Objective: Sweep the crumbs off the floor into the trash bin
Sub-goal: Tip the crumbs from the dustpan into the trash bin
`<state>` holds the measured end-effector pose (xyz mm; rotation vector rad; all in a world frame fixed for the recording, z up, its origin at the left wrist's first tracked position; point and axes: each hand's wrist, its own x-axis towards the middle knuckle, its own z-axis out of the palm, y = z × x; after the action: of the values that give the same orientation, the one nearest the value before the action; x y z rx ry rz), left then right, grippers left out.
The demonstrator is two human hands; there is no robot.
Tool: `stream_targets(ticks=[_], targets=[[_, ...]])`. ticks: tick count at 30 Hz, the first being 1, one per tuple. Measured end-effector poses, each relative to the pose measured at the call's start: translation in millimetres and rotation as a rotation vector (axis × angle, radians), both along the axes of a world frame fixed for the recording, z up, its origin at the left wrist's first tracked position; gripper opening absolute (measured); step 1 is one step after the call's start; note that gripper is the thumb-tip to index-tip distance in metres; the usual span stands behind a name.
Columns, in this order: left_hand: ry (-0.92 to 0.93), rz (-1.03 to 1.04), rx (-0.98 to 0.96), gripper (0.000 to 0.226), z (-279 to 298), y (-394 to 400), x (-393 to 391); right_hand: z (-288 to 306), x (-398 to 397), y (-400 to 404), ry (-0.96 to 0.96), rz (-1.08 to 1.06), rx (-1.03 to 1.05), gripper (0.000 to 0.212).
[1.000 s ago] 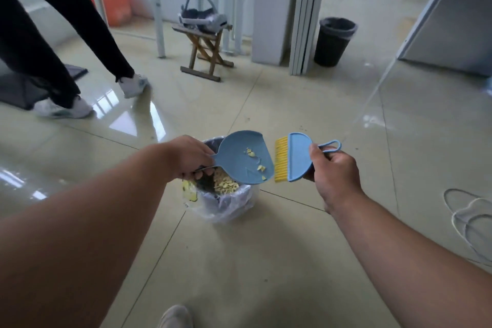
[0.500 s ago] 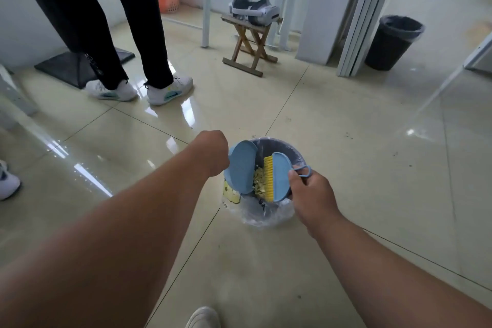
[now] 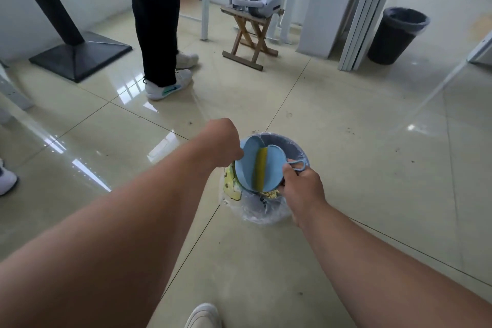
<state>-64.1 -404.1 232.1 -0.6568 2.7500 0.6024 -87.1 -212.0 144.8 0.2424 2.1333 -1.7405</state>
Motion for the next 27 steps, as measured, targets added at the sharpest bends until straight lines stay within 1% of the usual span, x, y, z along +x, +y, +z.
stream_targets(ticks=[2, 5, 7, 8, 10, 12, 15, 18, 21, 23, 24, 25, 26, 27], targets=[[-0.003, 0.021, 0.012, 0.026, 2, 0, 4, 2, 0, 7, 0.076, -0.034, 0.167, 0.023], [0.005, 0.051, 0.021, 0.029, 4, -1, 8, 5, -3, 17, 0.113, -0.091, 0.173, 0.023], [-0.003, 0.058, 0.042, 0.028, 6, 0, 9, 10, -5, 20, 0.161, -0.089, 0.173, 0.022], [0.007, 0.076, 0.087, 0.026, 6, 1, 9, 13, -7, 22, 0.202, -0.074, 0.180, 0.021], [0.032, 0.140, 0.273, 0.019, 6, 4, 8, 22, -11, 27, 0.300, -0.023, 0.211, 0.020], [0.058, 0.213, 0.457, 0.012, 7, 10, 7, 34, -14, 30, 0.356, 0.010, 0.228, 0.021], [0.129, 0.339, 0.769, 0.011, 10, 20, 5, 53, -18, 35, 0.440, 0.020, 0.278, 0.025], [0.158, 0.321, 0.931, 0.012, 12, 34, 4, 73, -19, 45, 0.511, 0.021, 0.314, 0.026], [0.160, 0.271, 1.047, 0.009, 13, 51, 3, 88, -21, 61, 0.610, 0.027, 0.378, 0.026], [0.142, 0.264, 1.167, 0.017, 15, 68, 5, 94, -22, 74, 0.683, 0.032, 0.441, 0.026], [0.153, 0.254, 1.222, 0.011, 13, 76, 4, 97, -22, 80, 0.715, 0.029, 0.467, 0.026], [0.169, 0.219, 1.223, 0.003, 10, 83, 2, 98, -21, 87, 0.734, 0.021, 0.487, 0.027], [0.213, 0.170, 1.151, 0.019, 3, 88, -2, 100, -21, 94, 0.741, 0.008, 0.497, 0.029], [0.157, 0.130, 1.146, 0.034, -5, 91, -9, 99, -20, 100, 0.744, -0.006, 0.502, 0.031]])
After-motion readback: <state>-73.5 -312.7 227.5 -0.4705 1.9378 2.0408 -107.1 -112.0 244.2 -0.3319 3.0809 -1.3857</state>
